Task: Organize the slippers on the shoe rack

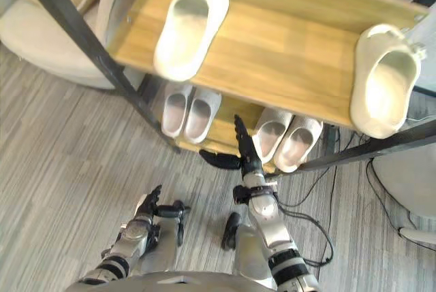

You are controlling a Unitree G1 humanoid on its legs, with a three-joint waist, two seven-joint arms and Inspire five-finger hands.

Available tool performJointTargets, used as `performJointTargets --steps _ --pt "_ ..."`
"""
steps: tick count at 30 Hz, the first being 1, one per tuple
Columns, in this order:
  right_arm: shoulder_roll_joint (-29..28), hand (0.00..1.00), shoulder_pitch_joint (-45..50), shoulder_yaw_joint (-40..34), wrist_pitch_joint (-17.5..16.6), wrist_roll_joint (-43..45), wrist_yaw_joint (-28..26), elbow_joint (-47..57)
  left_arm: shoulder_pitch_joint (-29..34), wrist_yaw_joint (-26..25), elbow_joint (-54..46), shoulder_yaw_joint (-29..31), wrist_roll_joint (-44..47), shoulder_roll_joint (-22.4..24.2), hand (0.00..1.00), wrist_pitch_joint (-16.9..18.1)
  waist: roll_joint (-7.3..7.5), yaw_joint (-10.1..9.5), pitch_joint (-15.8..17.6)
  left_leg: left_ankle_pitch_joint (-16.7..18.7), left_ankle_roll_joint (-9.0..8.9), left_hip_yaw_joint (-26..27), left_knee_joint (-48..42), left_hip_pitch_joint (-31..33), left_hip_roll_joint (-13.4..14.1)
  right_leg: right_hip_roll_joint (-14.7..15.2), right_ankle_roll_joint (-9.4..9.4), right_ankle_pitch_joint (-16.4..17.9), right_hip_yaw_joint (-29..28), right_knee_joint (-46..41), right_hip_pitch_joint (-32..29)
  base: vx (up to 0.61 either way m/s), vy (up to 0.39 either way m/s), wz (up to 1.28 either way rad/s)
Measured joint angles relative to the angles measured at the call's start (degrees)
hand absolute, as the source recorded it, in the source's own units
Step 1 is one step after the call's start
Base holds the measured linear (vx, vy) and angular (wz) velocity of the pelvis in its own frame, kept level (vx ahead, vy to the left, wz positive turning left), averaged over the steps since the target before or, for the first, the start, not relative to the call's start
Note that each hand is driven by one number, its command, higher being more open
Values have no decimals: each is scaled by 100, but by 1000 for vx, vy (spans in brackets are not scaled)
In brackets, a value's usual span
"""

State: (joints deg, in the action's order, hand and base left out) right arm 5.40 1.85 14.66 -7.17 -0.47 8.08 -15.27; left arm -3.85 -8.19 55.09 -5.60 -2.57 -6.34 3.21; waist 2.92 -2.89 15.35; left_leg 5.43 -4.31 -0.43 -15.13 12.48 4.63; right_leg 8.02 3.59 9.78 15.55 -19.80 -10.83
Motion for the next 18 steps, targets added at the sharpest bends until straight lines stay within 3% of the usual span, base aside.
performJointTargets --steps 1,7,18 --pt "40 100 218 -15 25 -182 -47 -317 112 19 46 -87 -46 17 100 -12 -66 41 -163 -85 16 81 270 -225 -11 -37 36 -160 -20 370 239 121 48 -19" --pt "81 100 751 -234 243 -485 -175 -1415 317 89 130 -241 -241 102 100 -18 -296 125 -424 -310 57 169 909 -779 -76 -112 101 -551 -50 1198 831 51 35 -7" --pt "82 100 1009 -738 335 -651 -175 -2107 699 204 -431 -818 -301 48 100 -6 -426 245 -612 -611 47 312 1436 -1300 -90 -220 59 -1012 -281 1736 1200 -82 19 -10"
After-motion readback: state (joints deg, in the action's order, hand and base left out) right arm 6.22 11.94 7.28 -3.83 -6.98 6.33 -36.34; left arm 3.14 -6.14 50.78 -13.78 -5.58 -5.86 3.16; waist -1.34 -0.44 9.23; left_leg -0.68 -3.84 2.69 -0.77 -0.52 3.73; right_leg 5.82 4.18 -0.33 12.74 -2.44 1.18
